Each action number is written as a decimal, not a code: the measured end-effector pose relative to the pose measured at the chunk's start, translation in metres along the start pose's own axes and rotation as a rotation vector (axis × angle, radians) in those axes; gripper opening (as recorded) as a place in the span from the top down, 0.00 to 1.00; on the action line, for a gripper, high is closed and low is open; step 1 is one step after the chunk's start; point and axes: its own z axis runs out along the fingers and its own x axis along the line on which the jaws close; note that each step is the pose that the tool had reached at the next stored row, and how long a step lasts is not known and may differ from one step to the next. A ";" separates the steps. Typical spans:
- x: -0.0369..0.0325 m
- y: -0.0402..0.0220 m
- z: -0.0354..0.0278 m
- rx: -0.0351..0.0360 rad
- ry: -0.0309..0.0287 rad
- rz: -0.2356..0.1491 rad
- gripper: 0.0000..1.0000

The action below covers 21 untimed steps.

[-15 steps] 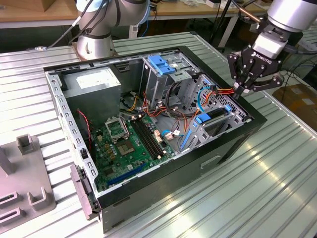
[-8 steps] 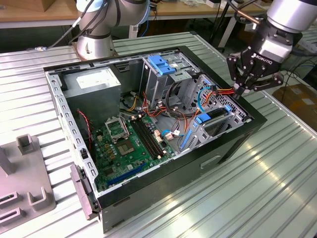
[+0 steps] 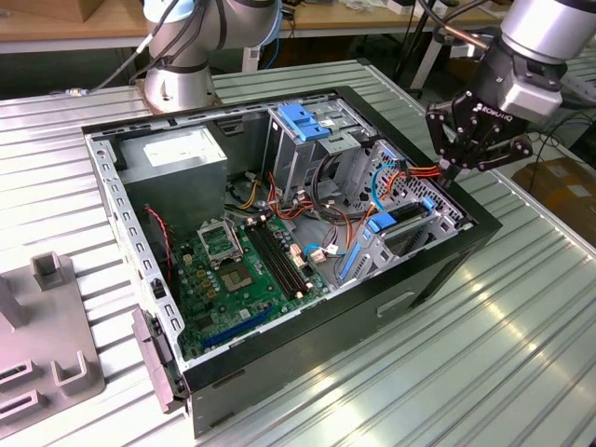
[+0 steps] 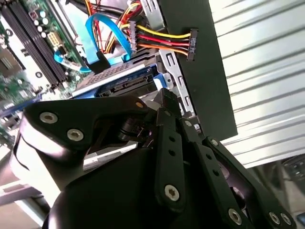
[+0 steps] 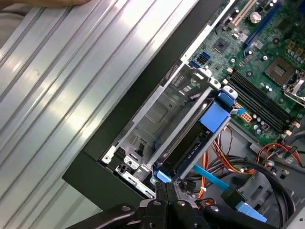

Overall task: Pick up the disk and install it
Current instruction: 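Insert the first disk wire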

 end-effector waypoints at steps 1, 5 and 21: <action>0.0000 0.0000 0.0002 0.0003 0.0000 -0.022 0.90; 0.0000 0.0000 0.0011 0.0018 -0.0002 -0.112 0.90; 0.0000 -0.0108 0.0028 0.0047 -0.0008 -0.296 0.90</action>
